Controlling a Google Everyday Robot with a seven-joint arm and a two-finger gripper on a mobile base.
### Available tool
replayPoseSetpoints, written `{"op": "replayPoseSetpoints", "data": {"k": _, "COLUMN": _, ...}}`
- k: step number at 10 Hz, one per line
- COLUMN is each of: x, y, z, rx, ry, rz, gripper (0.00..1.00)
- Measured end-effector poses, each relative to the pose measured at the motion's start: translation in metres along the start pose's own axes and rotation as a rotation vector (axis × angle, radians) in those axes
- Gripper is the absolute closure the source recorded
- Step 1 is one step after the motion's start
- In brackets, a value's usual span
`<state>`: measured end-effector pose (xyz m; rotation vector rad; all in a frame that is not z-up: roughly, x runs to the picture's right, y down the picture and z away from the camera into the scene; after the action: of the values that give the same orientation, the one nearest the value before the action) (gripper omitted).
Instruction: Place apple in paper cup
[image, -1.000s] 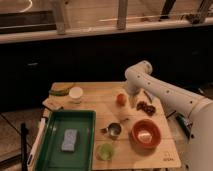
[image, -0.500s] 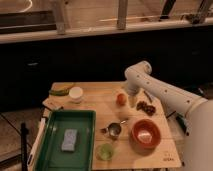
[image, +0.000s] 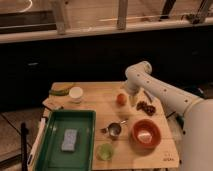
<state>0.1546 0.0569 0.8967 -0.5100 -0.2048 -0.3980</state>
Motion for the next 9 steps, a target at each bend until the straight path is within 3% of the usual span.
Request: {"op": "replayPoseSetpoints", "data": {"k": 9, "x": -0.013, "y": -0.006, "z": 0.015, "rx": -0.02, "ry": -0.037, "rz": -0.141, "gripper": 0.2}}
